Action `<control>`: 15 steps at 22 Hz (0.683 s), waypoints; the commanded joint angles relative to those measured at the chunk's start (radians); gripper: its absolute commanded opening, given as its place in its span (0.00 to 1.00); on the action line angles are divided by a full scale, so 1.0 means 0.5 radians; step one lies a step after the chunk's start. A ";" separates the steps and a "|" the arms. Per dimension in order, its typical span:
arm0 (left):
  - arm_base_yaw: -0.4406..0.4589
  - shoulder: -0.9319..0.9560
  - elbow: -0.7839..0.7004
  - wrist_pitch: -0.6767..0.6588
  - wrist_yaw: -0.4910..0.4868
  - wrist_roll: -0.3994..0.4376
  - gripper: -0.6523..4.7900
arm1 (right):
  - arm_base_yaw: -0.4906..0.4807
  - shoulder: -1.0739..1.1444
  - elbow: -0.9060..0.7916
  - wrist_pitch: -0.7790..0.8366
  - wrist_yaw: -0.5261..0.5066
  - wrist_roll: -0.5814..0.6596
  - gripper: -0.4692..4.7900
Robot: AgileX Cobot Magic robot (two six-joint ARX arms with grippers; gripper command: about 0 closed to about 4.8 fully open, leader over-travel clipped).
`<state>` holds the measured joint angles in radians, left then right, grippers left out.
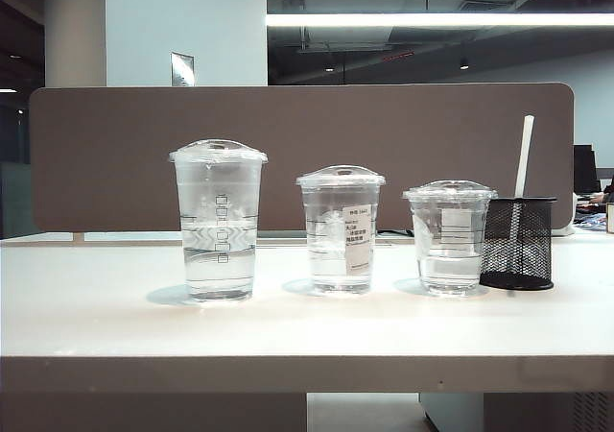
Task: Pick up the straw and insert it into the large coffee cup.
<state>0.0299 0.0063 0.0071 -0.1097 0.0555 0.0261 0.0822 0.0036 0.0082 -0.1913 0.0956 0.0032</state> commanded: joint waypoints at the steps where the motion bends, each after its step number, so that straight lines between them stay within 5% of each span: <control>1: -0.002 0.002 0.004 -0.006 -0.007 0.001 0.12 | -0.001 -0.002 -0.011 0.026 0.007 -0.006 0.08; 15: -0.123 0.032 0.195 -0.140 0.104 -0.084 0.12 | -0.001 -0.002 -0.011 0.026 0.007 -0.006 0.08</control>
<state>-0.0071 0.0078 0.0479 -0.2077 0.0856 -0.0036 0.0822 0.0036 0.0082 -0.1909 0.0959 0.0032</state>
